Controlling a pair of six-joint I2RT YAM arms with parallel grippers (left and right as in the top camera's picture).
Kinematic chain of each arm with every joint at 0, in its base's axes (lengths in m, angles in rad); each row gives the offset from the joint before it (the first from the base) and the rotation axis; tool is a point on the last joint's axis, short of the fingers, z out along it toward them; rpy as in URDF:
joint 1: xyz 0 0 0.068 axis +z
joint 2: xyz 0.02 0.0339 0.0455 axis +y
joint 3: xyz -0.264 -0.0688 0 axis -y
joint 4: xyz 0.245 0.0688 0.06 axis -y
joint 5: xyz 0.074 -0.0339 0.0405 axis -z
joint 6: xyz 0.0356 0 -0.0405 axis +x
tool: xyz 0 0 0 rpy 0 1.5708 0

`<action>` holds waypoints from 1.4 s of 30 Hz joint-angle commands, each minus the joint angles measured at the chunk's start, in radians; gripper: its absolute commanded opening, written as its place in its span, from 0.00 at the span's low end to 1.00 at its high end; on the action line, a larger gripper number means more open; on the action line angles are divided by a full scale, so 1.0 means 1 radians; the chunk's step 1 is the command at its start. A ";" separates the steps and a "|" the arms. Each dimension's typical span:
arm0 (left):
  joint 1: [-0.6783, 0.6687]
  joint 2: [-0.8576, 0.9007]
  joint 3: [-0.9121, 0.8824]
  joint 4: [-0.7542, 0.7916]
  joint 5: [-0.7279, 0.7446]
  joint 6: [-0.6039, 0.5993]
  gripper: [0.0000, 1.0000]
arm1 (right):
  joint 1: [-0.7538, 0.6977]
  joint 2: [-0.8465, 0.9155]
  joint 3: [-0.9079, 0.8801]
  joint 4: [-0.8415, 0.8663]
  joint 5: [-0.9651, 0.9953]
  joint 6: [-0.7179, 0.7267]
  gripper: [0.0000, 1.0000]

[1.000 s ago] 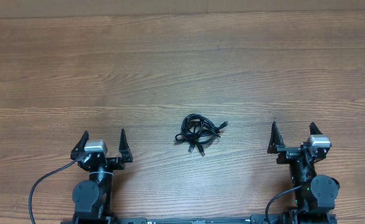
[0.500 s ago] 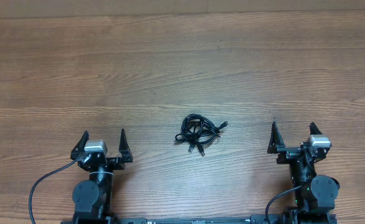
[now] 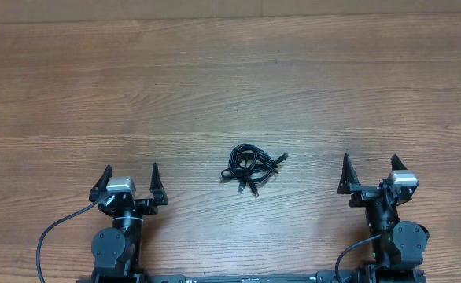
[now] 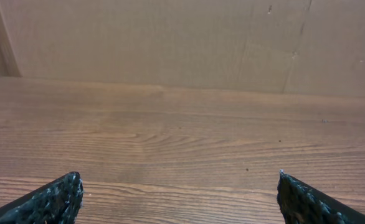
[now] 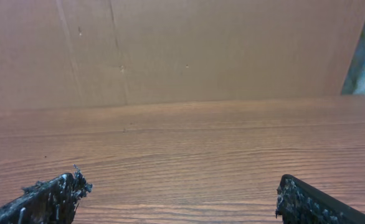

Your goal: Untangle cables

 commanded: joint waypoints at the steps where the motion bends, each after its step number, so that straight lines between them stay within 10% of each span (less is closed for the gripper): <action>1: 0.005 -0.009 -0.003 0.002 -0.008 -0.021 0.99 | 0.003 -0.010 -0.010 0.006 0.009 -0.008 1.00; 42: 0.005 -0.009 -0.003 0.004 0.018 -0.033 0.99 | 0.003 -0.010 -0.010 0.006 0.009 -0.008 1.00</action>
